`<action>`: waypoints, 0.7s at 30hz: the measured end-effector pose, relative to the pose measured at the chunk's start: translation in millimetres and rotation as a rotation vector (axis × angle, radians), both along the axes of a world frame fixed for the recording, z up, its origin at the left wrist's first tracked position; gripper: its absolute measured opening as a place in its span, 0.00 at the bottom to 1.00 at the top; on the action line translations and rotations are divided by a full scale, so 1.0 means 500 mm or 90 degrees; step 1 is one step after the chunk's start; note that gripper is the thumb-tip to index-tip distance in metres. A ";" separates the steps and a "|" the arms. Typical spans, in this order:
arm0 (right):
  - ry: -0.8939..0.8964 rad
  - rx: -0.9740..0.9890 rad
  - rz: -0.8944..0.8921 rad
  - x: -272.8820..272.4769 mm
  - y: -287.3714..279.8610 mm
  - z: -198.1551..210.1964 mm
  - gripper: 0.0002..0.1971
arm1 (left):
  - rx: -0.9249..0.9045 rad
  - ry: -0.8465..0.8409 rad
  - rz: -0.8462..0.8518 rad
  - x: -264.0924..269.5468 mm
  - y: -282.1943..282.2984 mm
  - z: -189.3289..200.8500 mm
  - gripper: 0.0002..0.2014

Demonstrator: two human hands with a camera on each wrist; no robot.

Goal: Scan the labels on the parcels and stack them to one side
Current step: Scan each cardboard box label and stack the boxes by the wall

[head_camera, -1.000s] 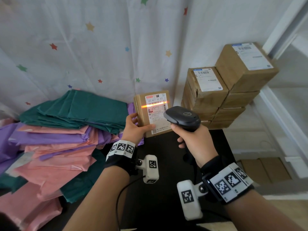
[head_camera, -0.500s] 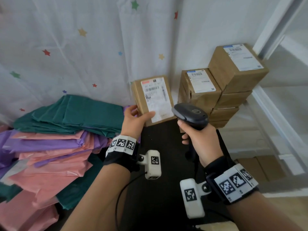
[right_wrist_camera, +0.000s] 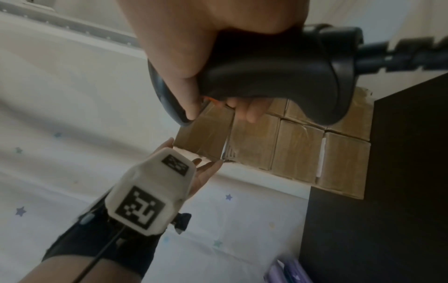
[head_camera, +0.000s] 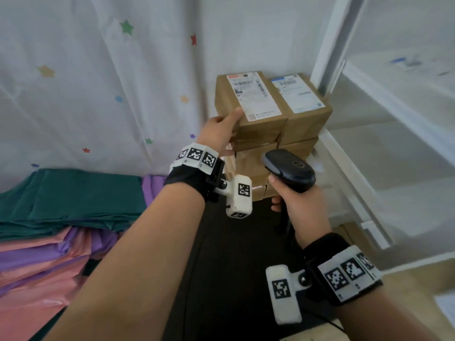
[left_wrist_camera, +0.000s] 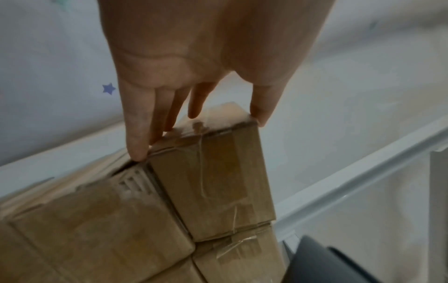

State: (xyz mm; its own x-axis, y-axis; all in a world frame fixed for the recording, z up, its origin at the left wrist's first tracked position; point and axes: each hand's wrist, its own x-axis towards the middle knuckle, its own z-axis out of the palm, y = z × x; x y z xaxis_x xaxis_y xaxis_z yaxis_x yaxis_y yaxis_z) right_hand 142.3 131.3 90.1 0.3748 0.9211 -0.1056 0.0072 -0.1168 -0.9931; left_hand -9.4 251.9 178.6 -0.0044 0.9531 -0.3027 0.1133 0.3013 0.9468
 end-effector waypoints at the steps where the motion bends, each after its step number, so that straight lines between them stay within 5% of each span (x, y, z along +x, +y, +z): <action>1: -0.002 0.000 -0.005 0.008 0.002 -0.001 0.10 | -0.005 0.012 -0.011 0.011 0.004 -0.002 0.28; 10: 0.011 -0.018 -0.012 0.045 0.018 -0.010 0.09 | 0.058 0.158 -0.008 0.057 0.014 -0.012 0.31; 17: 0.023 -0.017 0.046 0.042 0.013 -0.012 0.14 | 0.128 0.128 0.069 0.050 -0.020 -0.027 0.40; 21: 0.031 -0.013 0.059 0.047 0.007 -0.011 0.17 | 0.201 0.131 0.044 0.050 -0.030 -0.035 0.34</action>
State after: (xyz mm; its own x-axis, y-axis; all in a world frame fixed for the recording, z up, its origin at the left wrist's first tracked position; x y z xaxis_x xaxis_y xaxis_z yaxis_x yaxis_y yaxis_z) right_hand 165.7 134.9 84.9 0.2822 0.9489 -0.1415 -0.0297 -0.1388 -0.9899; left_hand 15.8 237.0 161.0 -0.1019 0.9946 0.0198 0.3002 0.0118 0.9538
